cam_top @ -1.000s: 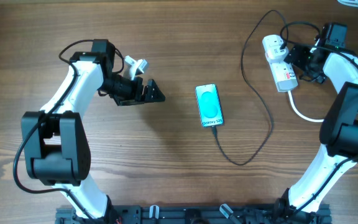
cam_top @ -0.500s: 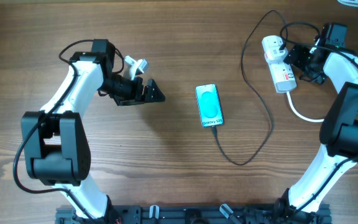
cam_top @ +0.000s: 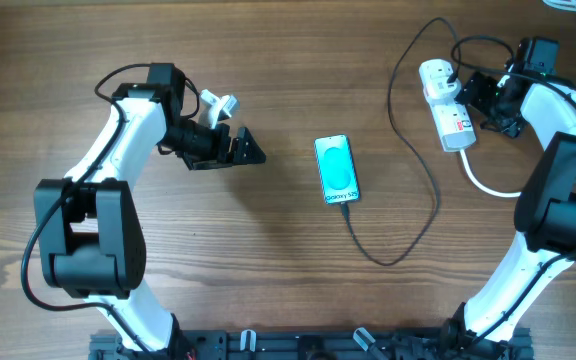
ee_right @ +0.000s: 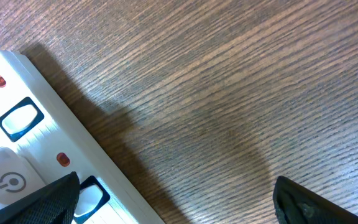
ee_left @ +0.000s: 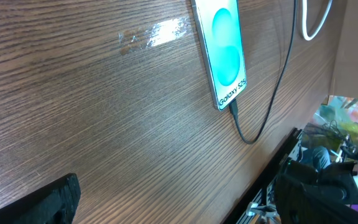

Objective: Plug charger to phone and switch on socket

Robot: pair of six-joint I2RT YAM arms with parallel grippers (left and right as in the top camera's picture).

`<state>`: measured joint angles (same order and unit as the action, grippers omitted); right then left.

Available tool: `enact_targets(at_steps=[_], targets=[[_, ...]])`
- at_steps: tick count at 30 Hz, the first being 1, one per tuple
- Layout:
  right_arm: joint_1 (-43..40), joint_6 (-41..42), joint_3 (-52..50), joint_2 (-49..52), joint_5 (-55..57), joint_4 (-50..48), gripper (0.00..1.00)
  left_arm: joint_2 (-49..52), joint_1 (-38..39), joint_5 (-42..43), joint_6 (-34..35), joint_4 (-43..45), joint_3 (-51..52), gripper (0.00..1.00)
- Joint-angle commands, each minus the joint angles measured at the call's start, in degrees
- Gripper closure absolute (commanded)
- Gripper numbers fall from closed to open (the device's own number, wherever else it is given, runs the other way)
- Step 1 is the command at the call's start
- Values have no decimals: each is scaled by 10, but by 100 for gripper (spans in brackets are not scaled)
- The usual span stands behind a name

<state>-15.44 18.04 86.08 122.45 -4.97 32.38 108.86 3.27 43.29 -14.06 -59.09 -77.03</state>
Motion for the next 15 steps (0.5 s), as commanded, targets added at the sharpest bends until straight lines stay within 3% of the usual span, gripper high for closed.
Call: enact_targets(at_steps=[1,15], targets=[[8,-13,-22,31,-9,36,0,6,-2,1,-5,0,2,0],[0,-12,31,8,-49,64,0,6,-2,1,-5,0,2,0]])
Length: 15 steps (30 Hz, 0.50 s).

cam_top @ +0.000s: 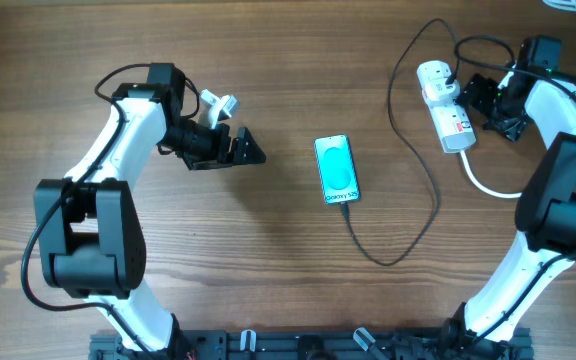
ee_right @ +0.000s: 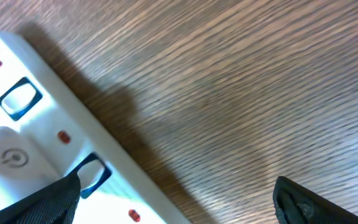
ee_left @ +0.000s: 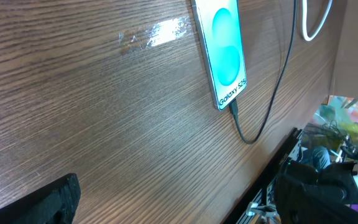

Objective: Plug charger to phone and switch on socket

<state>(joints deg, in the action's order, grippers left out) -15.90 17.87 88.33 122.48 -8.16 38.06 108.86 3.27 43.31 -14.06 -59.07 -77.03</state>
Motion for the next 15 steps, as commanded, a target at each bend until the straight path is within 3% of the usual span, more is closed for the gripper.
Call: enact_targets(at_steps=[1,11,15], targets=[[5,-11,8,8,-8,9,0,6,-2,0,-5,0,2,0],[3,18,8,8,133,26,0,6,-2,0,-5,0,2,0],[3,5,8,8,111,10,0,6,-2,0,-5,0,2,0]])
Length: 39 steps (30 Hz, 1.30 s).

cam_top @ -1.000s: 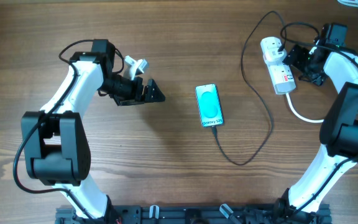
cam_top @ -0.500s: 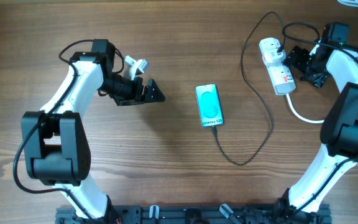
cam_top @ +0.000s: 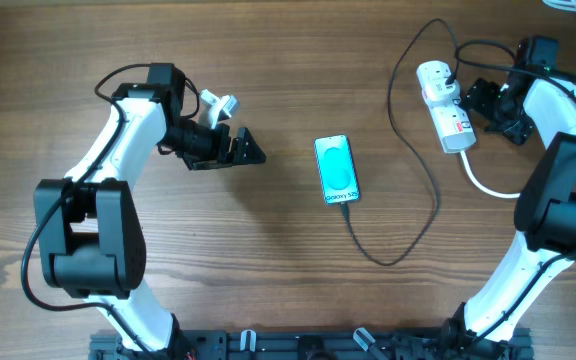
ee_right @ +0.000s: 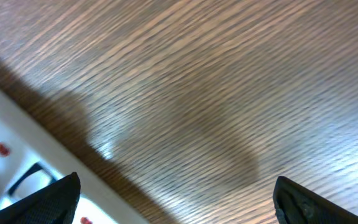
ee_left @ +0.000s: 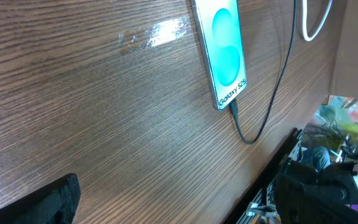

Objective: Plug charger to phone and switch on socket

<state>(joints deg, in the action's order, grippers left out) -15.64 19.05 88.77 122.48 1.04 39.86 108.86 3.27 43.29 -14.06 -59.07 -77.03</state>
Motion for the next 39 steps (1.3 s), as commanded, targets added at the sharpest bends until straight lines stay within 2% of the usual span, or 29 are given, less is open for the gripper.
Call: enact_targets(at_steps=[1,4,16,39], targets=[[0,-24,4,8,-12,-18,0,6,-2,1,-5,0,2,0],[0,-23,4,8,-72,-33,0,6,-2,1,-5,0,2,0],[0,-26,3,9,-80,-16,0,6,-2,1,-5,0,2,0],[0,-40,-19,9,-82,-60,0,6,-2,1,-5,0,2,0]])
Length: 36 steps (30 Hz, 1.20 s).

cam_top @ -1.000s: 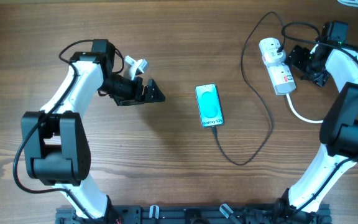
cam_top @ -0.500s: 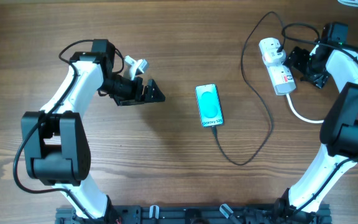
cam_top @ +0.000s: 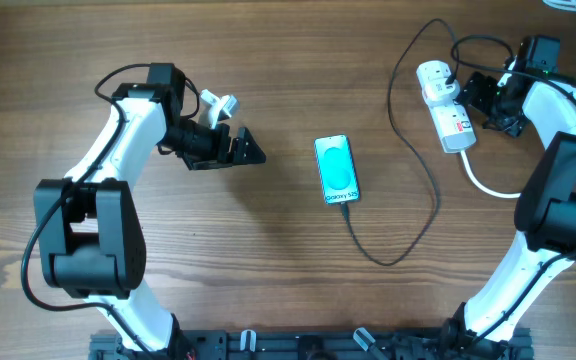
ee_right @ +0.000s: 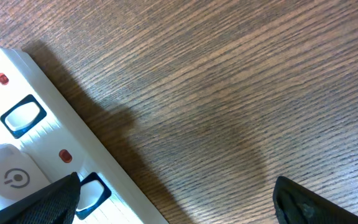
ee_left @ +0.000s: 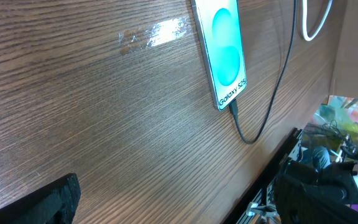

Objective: Plug charger to phone and switch on socket

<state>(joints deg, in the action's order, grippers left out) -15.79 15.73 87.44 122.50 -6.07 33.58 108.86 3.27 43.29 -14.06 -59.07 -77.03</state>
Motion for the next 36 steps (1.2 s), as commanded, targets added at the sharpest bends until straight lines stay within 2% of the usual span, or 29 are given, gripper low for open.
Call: enact_targets(at_steps=[1,5,36], targets=[[2,-7,-6,9,-13,4,0,6,-2,1,-5,0,2,0],[2,-7,-6,9,-44,6,1,6,-2,1,-5,0,2,0],[2,-7,-43,9,-19,12,0,6,-2,1,-5,0,2,0]])
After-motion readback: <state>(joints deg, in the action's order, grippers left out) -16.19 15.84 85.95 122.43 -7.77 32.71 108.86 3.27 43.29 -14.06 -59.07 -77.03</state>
